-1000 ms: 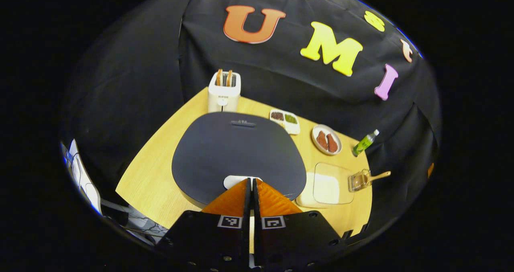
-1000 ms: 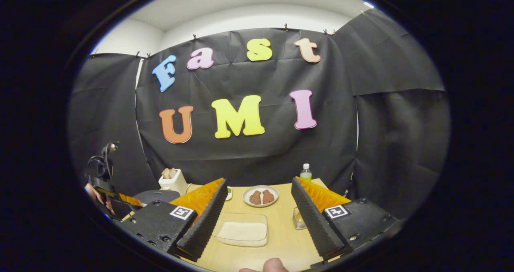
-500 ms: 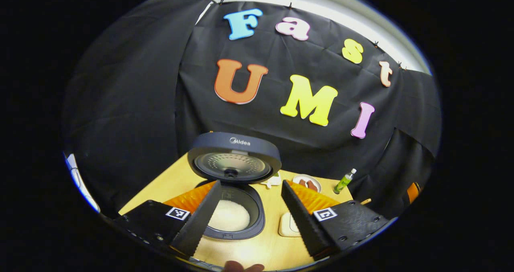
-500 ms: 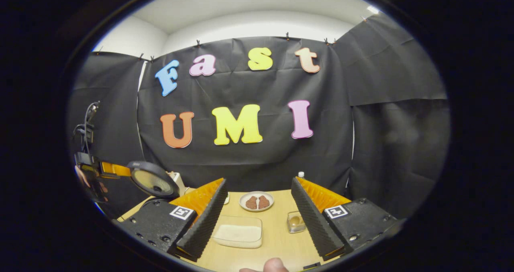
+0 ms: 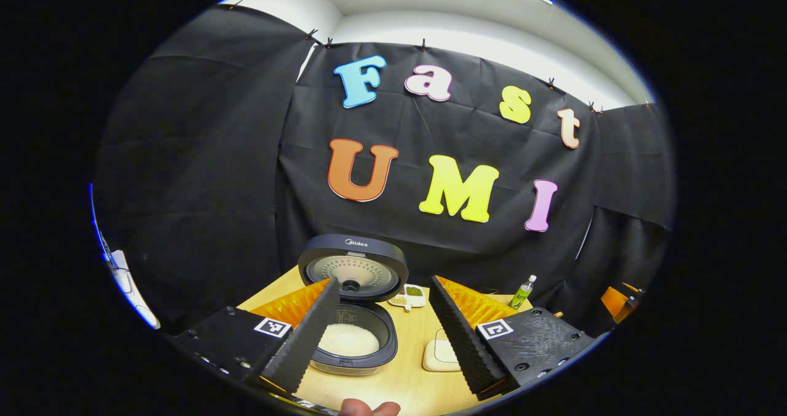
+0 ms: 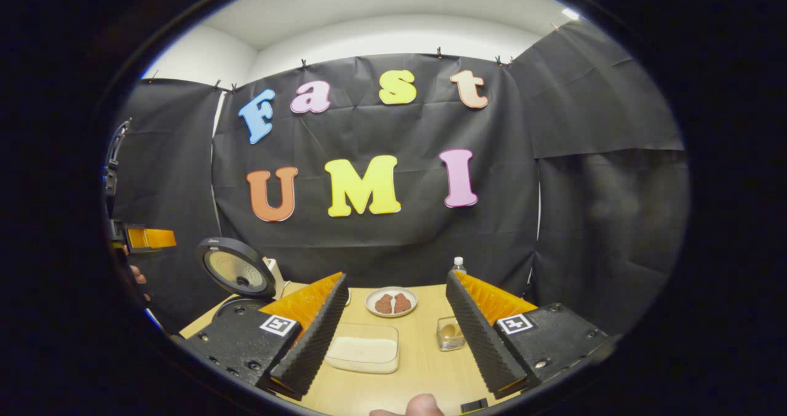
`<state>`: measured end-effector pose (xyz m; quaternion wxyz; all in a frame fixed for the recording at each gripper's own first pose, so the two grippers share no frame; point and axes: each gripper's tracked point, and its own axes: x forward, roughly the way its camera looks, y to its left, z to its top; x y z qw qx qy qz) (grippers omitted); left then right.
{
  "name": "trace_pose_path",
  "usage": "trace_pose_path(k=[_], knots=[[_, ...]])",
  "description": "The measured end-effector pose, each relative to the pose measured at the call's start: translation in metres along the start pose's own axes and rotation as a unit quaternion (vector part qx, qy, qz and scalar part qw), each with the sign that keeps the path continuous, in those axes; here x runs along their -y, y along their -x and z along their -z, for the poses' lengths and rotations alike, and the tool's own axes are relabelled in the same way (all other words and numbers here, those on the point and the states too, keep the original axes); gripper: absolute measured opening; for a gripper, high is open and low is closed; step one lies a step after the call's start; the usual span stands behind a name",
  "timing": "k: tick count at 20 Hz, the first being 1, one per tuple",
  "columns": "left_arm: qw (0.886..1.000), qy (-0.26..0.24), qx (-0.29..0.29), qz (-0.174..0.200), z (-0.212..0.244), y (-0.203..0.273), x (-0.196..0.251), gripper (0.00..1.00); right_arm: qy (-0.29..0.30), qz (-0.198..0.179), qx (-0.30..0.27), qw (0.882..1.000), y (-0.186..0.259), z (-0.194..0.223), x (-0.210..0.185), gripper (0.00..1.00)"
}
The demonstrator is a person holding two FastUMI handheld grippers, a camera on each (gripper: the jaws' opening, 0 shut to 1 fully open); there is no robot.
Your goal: Close the left gripper, press the button to open the rice cooker; take a wooden spoon from the chopstick holder with the right hand, scoop a spoonful of rice and pour it into the rice cooker, then put the wooden spoon back into the chopstick holder.
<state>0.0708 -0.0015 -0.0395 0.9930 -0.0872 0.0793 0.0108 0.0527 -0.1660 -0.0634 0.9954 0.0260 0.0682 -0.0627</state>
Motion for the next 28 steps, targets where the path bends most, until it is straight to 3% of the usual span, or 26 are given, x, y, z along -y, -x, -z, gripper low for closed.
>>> trace_pose_path(k=[6,12,20,26,28], knots=[[0.999,-0.029,0.020,0.014,0.006,0.014,0.025,0.94,0.012,0.031,-0.033,0.999,-0.005,0.032,0.037,1.00],[0.999,-0.033,0.027,0.016,0.004,0.012,0.038,0.94,-0.005,0.036,-0.057,0.998,-0.052,0.069,0.079,1.00],[0.999,-0.031,0.021,-0.036,0.010,-0.007,0.035,0.94,-0.005,0.030,-0.115,0.993,-0.153,0.151,0.140,1.00],[0.996,-0.042,-0.007,-0.081,0.023,-0.016,0.030,0.95,-0.062,0.040,-0.183,0.980,-0.219,0.236,0.178,1.00],[0.994,-0.048,-0.028,-0.091,0.035,-0.018,0.027,0.94,-0.075,0.038,-0.193,0.978,-0.236,0.246,0.181,0.94]])
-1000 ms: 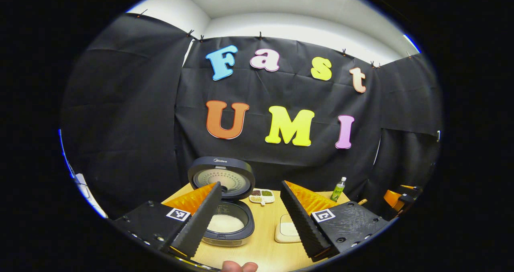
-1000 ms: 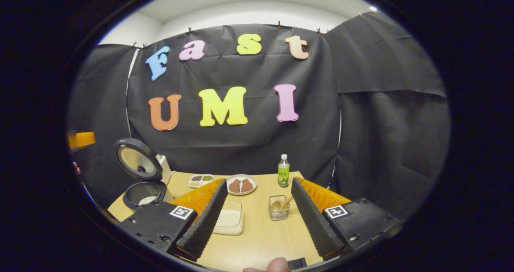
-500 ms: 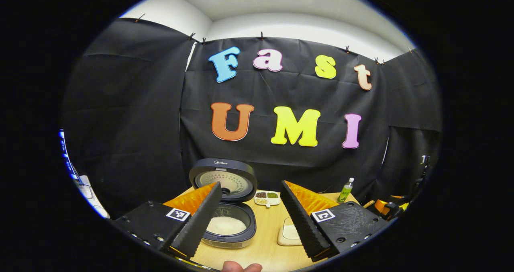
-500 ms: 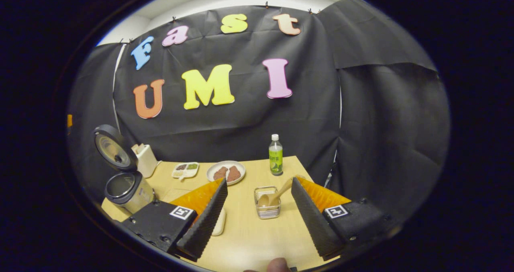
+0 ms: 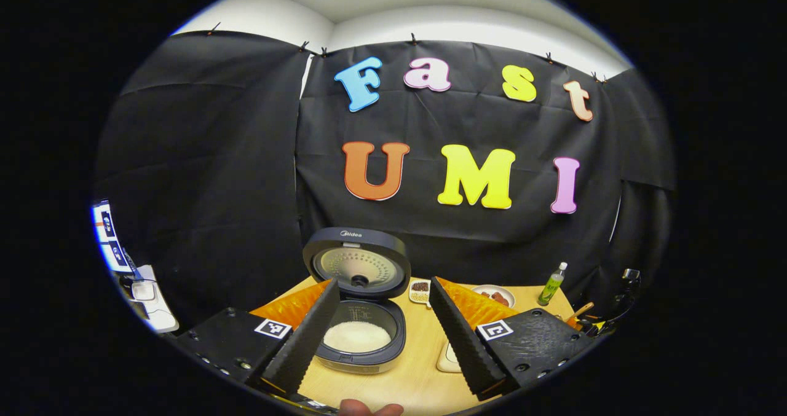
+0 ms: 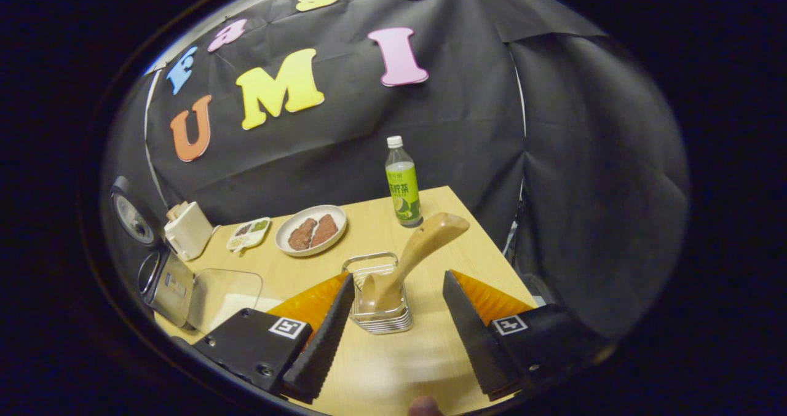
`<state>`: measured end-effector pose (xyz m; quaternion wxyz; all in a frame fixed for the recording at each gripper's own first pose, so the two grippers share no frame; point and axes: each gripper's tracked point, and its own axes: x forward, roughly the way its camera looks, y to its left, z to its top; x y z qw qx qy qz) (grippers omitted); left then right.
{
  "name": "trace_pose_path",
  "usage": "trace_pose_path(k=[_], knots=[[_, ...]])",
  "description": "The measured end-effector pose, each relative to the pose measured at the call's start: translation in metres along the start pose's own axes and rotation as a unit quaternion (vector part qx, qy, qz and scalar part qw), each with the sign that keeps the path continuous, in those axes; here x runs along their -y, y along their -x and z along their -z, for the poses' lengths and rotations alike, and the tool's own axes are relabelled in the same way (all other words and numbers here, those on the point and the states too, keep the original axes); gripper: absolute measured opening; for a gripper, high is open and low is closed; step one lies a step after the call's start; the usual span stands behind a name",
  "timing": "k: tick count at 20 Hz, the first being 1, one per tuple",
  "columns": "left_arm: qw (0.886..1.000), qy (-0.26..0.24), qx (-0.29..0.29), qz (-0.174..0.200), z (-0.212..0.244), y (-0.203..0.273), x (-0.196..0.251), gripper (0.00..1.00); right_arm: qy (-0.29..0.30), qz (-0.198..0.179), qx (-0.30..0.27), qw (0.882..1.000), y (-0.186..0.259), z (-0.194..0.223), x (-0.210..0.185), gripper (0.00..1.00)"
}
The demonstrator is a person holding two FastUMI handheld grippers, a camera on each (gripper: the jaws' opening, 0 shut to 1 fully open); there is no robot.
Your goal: Close the left gripper, press the button to open the rice cooker; take a wooden spoon from the chopstick holder with the right hand, scoop a spoonful of rice and pour it into the rice cooker, then put the wooden spoon back into the chopstick holder.
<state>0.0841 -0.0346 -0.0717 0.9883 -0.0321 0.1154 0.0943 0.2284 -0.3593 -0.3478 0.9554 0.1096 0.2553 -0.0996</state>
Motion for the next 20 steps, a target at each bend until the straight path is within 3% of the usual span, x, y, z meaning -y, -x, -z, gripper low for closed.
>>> trace_pose_path(k=[1,6,8,9,12,13,15,20], knots=[[1.000,0.001,-0.009,-0.003,0.003,-0.002,0.000,0.94,-0.003,-0.006,-0.001,1.000,-0.008,0.000,-0.002,0.84],[1.000,0.000,-0.006,-0.015,-0.001,-0.002,-0.002,0.94,-0.010,-0.014,-0.014,1.000,-0.041,-0.003,-0.004,0.70],[1.000,0.001,-0.009,-0.022,0.002,-0.001,-0.005,0.95,-0.010,-0.014,-0.019,1.000,-0.047,-0.003,-0.004,0.58],[1.000,0.001,-0.011,-0.025,0.004,0.000,-0.007,0.95,-0.011,-0.013,-0.020,1.000,-0.049,-0.004,-0.003,0.40],[1.000,0.002,-0.014,-0.028,0.007,0.002,-0.009,0.95,-0.043,-0.035,-0.026,0.998,-0.045,-0.008,-0.015,0.29],[0.999,0.004,-0.015,-0.029,0.008,0.004,-0.012,0.95,-0.046,-0.033,-0.031,0.998,-0.044,-0.008,-0.016,0.20],[0.999,0.008,-0.016,-0.033,0.007,0.007,-0.018,0.94,-0.040,-0.032,-0.035,0.998,-0.041,-0.009,-0.020,0.14],[0.999,0.021,-0.002,-0.037,0.001,0.016,-0.035,0.94,-0.007,0.001,-0.017,1.000,-0.022,-0.038,-0.026,0.09]])
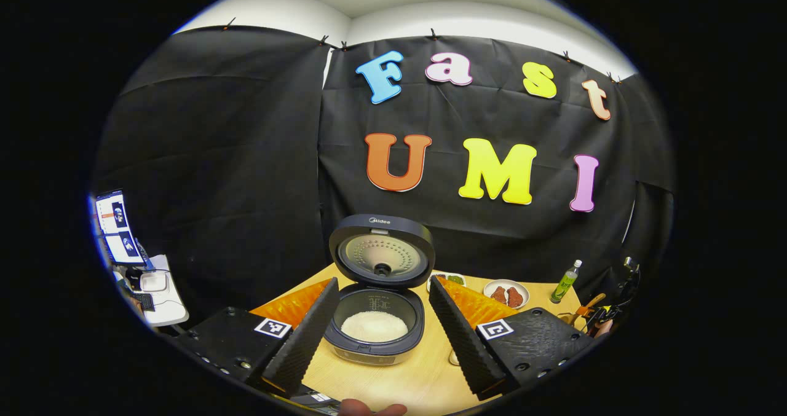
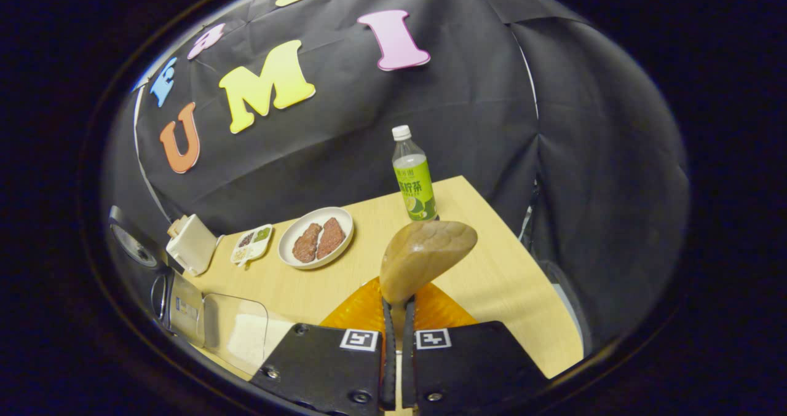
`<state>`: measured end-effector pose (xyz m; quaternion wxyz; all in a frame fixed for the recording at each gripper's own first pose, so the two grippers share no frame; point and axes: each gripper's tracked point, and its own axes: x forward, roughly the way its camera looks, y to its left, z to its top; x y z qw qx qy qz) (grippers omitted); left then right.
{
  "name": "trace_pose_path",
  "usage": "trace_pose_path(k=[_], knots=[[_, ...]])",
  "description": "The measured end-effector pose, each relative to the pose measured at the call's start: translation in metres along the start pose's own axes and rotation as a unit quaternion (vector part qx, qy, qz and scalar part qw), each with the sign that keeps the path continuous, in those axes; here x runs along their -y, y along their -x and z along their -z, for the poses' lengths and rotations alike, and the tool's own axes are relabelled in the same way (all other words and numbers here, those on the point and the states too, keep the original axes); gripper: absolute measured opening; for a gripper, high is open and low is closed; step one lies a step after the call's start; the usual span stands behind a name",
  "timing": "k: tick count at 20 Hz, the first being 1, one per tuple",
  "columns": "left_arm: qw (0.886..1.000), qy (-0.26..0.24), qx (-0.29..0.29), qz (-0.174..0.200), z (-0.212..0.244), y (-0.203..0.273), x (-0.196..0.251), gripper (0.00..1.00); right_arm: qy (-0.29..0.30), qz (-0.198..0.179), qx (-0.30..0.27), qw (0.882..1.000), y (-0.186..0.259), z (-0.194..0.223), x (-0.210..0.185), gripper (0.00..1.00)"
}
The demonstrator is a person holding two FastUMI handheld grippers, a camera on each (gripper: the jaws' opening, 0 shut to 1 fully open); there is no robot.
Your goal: Close the left gripper, press the button to open the rice cooker; take a wooden spoon from the chopstick holder with the right hand, scoop a spoonful of rice and pour it into the rice cooker, then put the wooden spoon back into the chopstick holder.
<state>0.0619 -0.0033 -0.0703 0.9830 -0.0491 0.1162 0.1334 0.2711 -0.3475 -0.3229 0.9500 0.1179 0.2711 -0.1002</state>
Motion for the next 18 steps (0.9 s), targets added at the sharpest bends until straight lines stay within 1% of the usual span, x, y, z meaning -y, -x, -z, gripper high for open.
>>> trace_pose_path(k=[4,6,8,10,14,16,18], knots=[[1.000,0.008,0.007,0.010,-0.002,0.002,-0.014,0.94,0.053,0.013,0.032,0.998,0.036,-0.032,-0.018,0.09],[1.000,0.007,0.012,0.013,-0.004,0.005,-0.025,0.94,0.080,-0.003,0.051,0.995,0.061,-0.046,-0.053,0.09],[1.000,-0.003,0.015,0.015,-0.004,0.007,-0.036,0.95,0.116,-0.030,0.066,0.991,0.081,-0.049,-0.103,0.09],[1.000,-0.009,0.018,0.020,-0.006,0.009,-0.048,0.95,0.146,-0.056,0.069,0.985,0.093,-0.042,-0.151,0.08],[1.000,0.008,0.015,0.016,-0.010,0.012,-0.076,0.95,0.198,-0.087,0.058,0.975,0.092,-0.009,-0.219,0.09],[1.000,0.015,0.017,0.010,-0.012,0.014,-0.088,0.95,0.217,-0.092,0.047,0.971,0.086,0.012,-0.240,0.09],[1.000,0.015,0.016,0.000,-0.010,0.016,-0.102,0.95,0.245,-0.081,0.031,0.966,0.072,0.036,-0.246,0.09]])
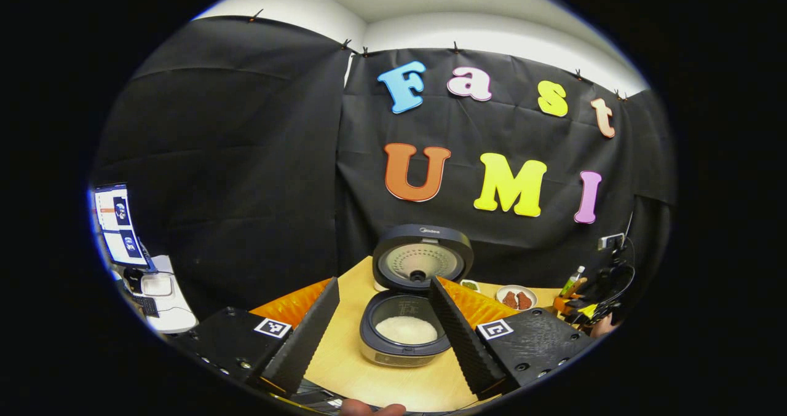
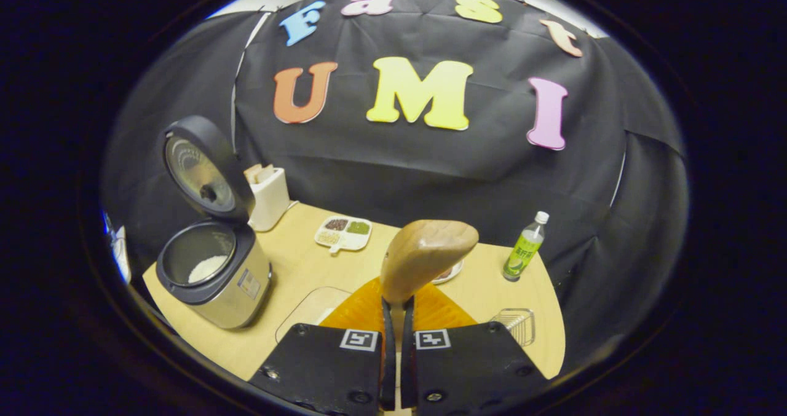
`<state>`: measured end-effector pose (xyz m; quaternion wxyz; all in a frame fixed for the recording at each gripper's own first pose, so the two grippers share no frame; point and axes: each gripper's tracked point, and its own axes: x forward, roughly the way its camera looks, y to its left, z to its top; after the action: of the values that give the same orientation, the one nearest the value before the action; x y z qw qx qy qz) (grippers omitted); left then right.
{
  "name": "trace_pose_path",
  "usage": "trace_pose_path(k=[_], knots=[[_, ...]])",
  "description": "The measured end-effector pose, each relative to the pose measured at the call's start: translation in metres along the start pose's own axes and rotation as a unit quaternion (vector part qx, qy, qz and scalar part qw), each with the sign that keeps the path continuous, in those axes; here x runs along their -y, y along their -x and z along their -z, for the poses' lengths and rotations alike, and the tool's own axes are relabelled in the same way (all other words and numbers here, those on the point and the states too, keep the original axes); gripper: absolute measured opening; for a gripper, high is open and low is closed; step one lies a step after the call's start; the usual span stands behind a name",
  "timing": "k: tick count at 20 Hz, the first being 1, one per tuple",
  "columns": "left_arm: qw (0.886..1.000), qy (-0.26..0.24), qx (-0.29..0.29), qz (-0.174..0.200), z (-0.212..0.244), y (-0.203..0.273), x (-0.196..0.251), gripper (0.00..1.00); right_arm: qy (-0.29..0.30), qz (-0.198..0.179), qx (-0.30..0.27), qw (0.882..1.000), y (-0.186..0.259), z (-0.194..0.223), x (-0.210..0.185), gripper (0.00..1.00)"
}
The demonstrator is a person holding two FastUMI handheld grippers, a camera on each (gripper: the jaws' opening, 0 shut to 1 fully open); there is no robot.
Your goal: Close the left gripper, press the button to open the rice cooker; take a wooden spoon from the chopstick holder with the right hand, scoop a spoonful of rice and pour it into the rice cooker, then put the wooden spoon back into the chopstick holder.
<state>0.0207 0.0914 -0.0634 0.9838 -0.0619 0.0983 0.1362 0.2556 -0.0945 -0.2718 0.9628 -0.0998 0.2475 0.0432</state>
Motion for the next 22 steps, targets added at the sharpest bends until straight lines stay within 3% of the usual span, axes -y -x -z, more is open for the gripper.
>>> trace_pose_path(k=[6,12,18,22], knots=[[0.999,0.002,-0.007,-0.035,0.004,0.006,-0.037,0.94,0.031,0.023,-0.064,0.997,-0.034,0.064,-0.016,0.09],[0.998,-0.005,-0.026,-0.054,0.015,0.010,-0.051,0.95,0.071,0.037,-0.067,0.995,-0.044,0.085,-0.030,0.08],[0.998,-0.010,-0.033,-0.059,0.017,0.013,-0.053,0.94,-0.007,-0.010,-0.072,0.997,-0.046,0.090,-0.072,0.08],[0.997,-0.013,-0.039,-0.064,0.020,0.014,-0.053,0.95,-0.085,-0.044,-0.086,0.992,-0.048,0.088,-0.089,0.09]])
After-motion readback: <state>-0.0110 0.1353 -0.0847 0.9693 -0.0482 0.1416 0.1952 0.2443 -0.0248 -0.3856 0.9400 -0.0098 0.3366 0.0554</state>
